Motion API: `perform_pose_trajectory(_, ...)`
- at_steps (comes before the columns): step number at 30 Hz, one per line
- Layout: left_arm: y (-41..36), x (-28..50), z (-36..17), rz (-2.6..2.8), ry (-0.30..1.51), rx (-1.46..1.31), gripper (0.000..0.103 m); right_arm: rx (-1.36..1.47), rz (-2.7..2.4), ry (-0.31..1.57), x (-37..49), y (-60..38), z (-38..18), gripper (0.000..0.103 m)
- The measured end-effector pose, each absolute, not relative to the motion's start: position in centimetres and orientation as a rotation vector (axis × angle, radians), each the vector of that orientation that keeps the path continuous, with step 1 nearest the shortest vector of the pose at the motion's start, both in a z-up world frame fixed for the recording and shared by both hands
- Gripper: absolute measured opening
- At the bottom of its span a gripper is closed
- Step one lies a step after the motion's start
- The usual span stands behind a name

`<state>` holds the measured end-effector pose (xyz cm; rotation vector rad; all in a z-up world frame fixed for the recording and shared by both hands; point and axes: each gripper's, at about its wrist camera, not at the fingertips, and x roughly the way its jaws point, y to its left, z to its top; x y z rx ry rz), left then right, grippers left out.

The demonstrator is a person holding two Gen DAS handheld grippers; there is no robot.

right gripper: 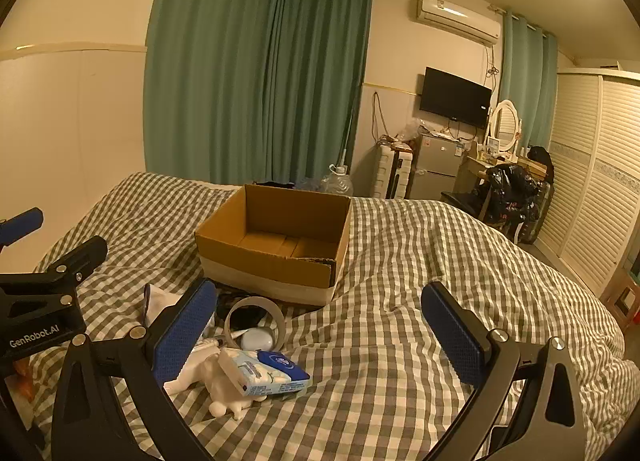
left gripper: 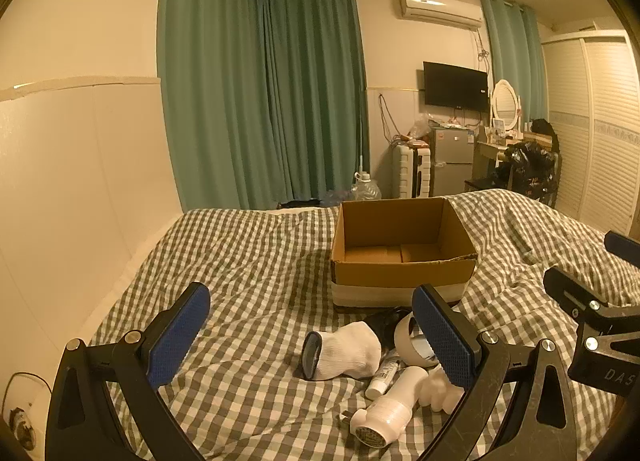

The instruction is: Organize objects

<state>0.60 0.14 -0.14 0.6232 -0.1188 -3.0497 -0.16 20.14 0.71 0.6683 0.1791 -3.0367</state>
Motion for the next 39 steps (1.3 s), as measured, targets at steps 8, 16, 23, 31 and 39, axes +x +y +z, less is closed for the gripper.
perform_pose_trajectory(8,0.0,0.5,-0.1,-3.051,-0.109,0.634,0.103,0.661,-3.038,0.178,-0.2,20.1,0.8,0.103)
perform_pose_trajectory(16,0.0,0.5,-0.1,-3.051,-0.103,0.646,0.103,0.648,-3.035,0.162,0.0,20.0,0.9,0.103)
perform_pose_trajectory(23,0.0,0.1,-0.3,-3.056,-0.107,0.674,0.103,0.686,-3.001,0.164,-0.6,19.8,0.4,0.103)
perform_pose_trajectory(31,-0.7,-1.0,-0.7,-3.043,-0.082,0.731,0.103,0.696,-2.958,0.174,-2.0,19.3,0.5,0.103)
perform_pose_trajectory(39,-1.0,-1.7,-0.3,-3.045,-0.093,0.753,0.103,0.689,-2.928,0.178,-2.7,19.1,0.8,0.103)
